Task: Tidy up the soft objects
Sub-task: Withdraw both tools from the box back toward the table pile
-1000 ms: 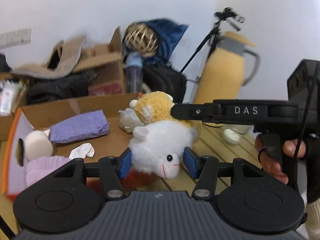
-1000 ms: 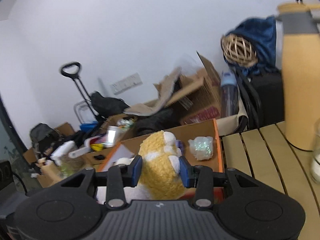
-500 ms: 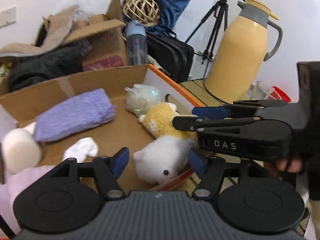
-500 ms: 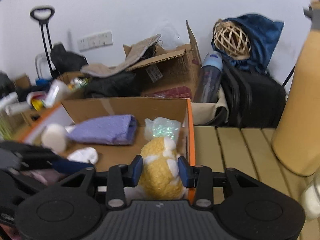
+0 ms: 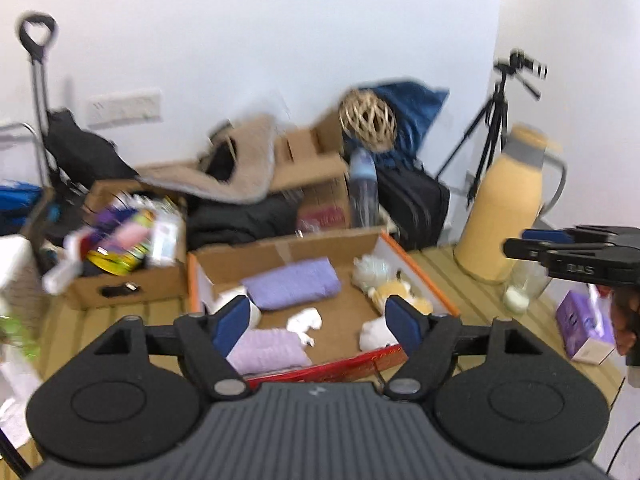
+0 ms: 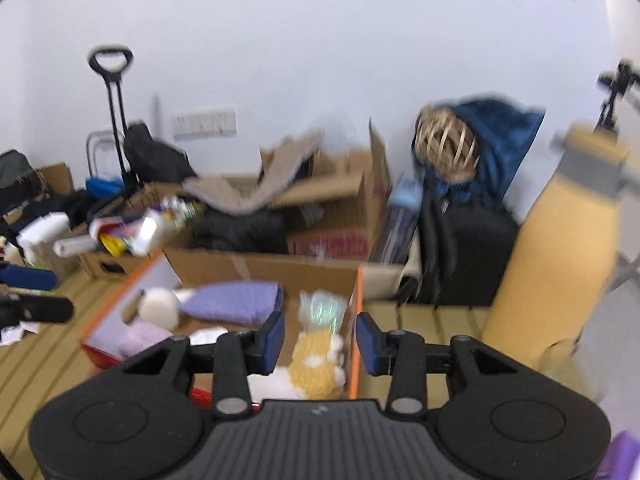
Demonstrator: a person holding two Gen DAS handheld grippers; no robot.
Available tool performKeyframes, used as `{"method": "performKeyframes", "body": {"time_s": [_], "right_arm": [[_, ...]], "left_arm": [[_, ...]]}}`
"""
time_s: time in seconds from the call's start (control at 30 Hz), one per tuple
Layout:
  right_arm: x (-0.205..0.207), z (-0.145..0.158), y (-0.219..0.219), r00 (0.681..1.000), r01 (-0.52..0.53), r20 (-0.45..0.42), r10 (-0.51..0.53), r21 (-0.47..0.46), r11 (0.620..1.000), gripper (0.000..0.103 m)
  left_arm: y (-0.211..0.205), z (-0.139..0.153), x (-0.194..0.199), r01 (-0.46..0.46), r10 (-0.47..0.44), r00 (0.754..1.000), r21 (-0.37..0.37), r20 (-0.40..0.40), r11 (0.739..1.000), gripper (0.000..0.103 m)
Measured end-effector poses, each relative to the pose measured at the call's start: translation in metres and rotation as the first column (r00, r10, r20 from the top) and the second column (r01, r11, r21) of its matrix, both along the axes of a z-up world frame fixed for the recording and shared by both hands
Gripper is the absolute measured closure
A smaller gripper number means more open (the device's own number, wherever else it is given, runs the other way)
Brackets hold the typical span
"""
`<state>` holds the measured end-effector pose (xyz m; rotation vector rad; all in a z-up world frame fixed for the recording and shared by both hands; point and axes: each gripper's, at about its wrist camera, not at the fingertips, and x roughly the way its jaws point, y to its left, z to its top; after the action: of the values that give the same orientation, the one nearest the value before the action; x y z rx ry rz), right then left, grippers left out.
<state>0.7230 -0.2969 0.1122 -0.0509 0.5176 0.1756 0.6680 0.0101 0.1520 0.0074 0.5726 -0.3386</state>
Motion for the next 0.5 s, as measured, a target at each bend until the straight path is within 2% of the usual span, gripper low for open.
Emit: {"method": "performKeyframes", "body": {"time_s": [0.13, 0.23, 0.33, 0.4, 0.5], "right_arm": [[-0.053, 0.050, -0.001, 0.998, -0.013, 0.067, 0.014, -0.018, 1.000, 0.057], [-0.092, 0.070, -0.003, 0.995, -0.020, 0.098, 0.022, -0.019, 1.000, 0.056], [-0.136, 0.068, -0.005, 0.993, -0.029, 0.116, 0.031, -0.021, 0.999, 0.052], [-0.171, 0.057, -0.005, 0.990, -0.046, 0.132, 0.052, -0.046, 0.998, 0.047], [-0.219, 0.036, -0.004, 0.985, -0.070, 0.150, 0.083, -0.093, 0.993, 0.045]], "left_arm": [[0.004, 0.035, -0.053, -0.027, 0.025, 0.996, 0.031, 0.091, 0.999, 0.020], [0.008, 0.038, -0.095, -0.073, 0.062, 0.984, 0.060, 0.169, 0.995, 0.016], [0.016, 0.022, -0.139, -0.121, 0.110, 0.978, 0.058, 0.176, 0.991, 0.015], [0.021, 0.009, -0.172, -0.139, 0.128, 0.974, 0.045, 0.186, 0.989, 0.008], [0.023, -0.008, -0.227, -0.160, 0.150, 0.963, 0.025, 0.225, 0.987, 0.006]]}}
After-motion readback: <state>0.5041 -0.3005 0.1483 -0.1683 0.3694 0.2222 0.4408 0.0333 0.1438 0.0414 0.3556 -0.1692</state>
